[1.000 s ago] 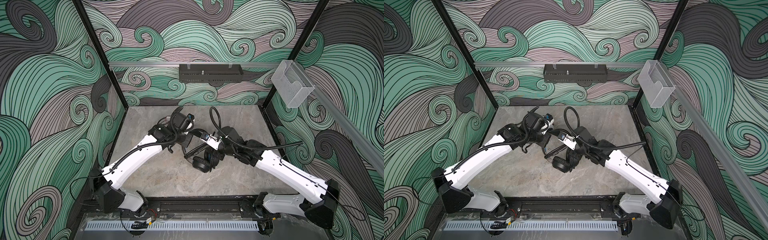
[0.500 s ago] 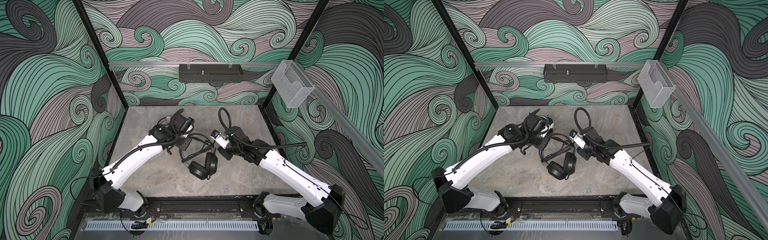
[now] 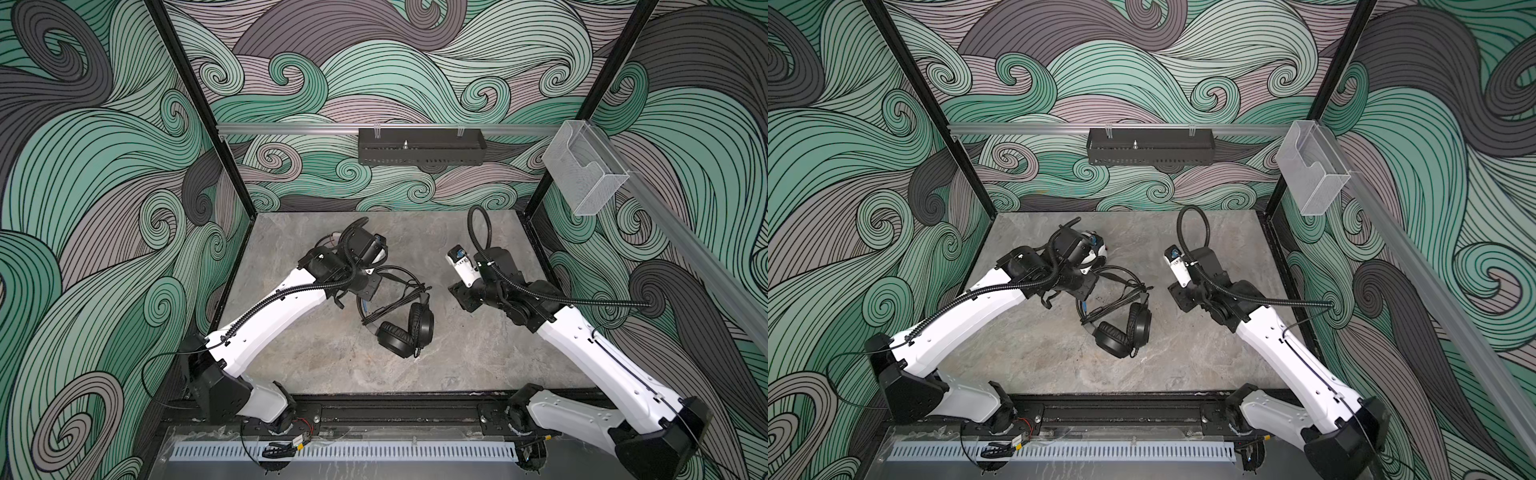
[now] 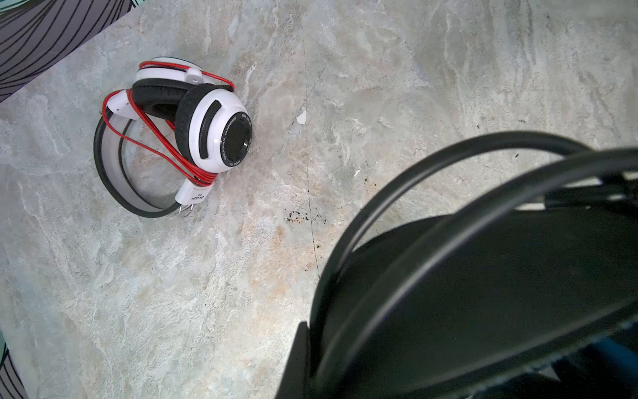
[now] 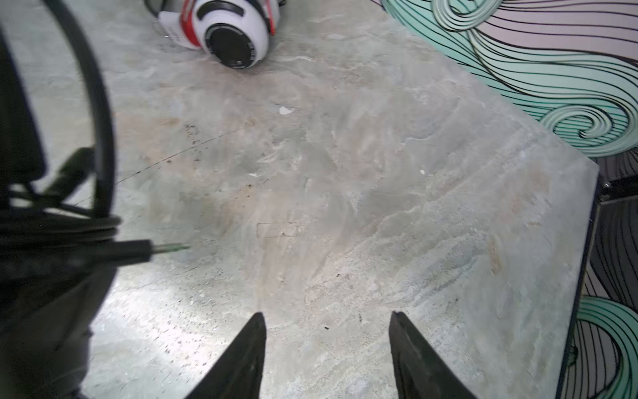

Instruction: Wrap the headphones

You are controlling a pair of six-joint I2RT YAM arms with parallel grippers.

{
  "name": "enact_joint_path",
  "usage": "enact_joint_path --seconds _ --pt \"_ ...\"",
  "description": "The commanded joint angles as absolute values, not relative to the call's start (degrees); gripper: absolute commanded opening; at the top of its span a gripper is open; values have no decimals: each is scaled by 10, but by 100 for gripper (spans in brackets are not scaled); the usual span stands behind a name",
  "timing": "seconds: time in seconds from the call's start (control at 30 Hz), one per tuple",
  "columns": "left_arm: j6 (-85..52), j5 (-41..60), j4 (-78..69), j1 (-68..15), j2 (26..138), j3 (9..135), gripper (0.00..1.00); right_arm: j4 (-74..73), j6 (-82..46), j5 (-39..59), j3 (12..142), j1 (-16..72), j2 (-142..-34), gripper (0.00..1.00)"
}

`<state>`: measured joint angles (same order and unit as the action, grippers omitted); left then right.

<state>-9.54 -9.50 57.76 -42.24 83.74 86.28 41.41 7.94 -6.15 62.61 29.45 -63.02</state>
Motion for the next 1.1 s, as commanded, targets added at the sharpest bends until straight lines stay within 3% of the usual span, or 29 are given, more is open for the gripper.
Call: enact_joint_path --seconds 0.0,0.43,0.5,0.6,0.87,1.07 --pt "-166 -99 564 -420 880 910 0 422 22 -71 644 236 -625 63" --pt "-380 -139 505 -389 1138 1113 0 435 4 -125 661 205 -601 72" --pt "-392 -134 506 -381 1175 1156 0 437 3 -125 661 205 -598 78" --pt "-400 -131 510 -369 1230 1217 0 437 1 -117 664 206 -597 99" --pt "-434 -72 530 -342 1354 1339 10 438 -4 -108 670 207 -596 99" --pt "-458 -48 513 -324 1393 1342 10 437 -7 -93 670 207 -597 99"
